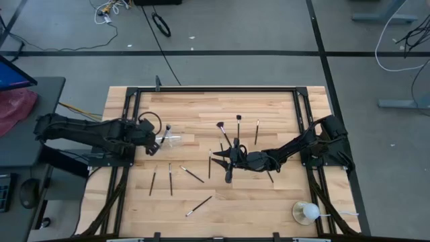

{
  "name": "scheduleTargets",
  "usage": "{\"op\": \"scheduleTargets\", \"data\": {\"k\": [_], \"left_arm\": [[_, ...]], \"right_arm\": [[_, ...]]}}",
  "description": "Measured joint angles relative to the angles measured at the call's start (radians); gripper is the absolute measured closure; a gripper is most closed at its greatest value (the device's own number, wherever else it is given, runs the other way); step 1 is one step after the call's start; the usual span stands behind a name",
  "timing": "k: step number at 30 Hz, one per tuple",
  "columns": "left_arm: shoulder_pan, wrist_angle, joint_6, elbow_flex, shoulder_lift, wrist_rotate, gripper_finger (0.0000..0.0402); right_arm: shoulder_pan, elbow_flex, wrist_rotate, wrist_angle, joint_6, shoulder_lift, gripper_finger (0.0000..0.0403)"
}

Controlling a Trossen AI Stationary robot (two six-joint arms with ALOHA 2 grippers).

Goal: Put items in baskets/containers
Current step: Put the black eyeshadow brush into the transparent organizer

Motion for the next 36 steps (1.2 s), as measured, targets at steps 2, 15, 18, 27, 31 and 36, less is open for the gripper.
{"op": "scheduleTargets", "data": {"k": [2, 15, 18, 27, 31, 36], "left_arm": [[0.0, 0.012, 0.002, -0.005, 0.007, 0.0, 0.0356], [0.0, -0.013, 0.025, 0.036, 0.011, -0.044, 0.026], [0.0, -0.047, 0.076, 0.106, 0.011, -0.046, 0.0243], [-0.074, 0.283, 0.345, 0.177, 0.01, -0.147, 0.0234], [-0.129, 0.663, 0.54, 0.06, 0.013, -0.125, 0.0234], [-0.176, 1.118, 0.68, -0.12, 0.031, -0.038, 0.0234]], "right_arm": [[0.0, 0.0, 0.0, 0.0, 0.0, 0.0, 0.0289], [0.0, 0.0, 0.0, -0.03, 0.019, -0.001, 0.0289], [-0.011, 0.0, 0.0, -0.106, 0.026, -0.014, 0.0287], [0.004, 0.092, -0.013, -0.993, 0.332, -0.278, 0.0223], [0.066, 0.129, -0.074, -1.393, 0.58, -0.36, 0.0191], [0.201, 0.09, -0.139, -1.561, 0.841, -0.363, 0.0184]]}}
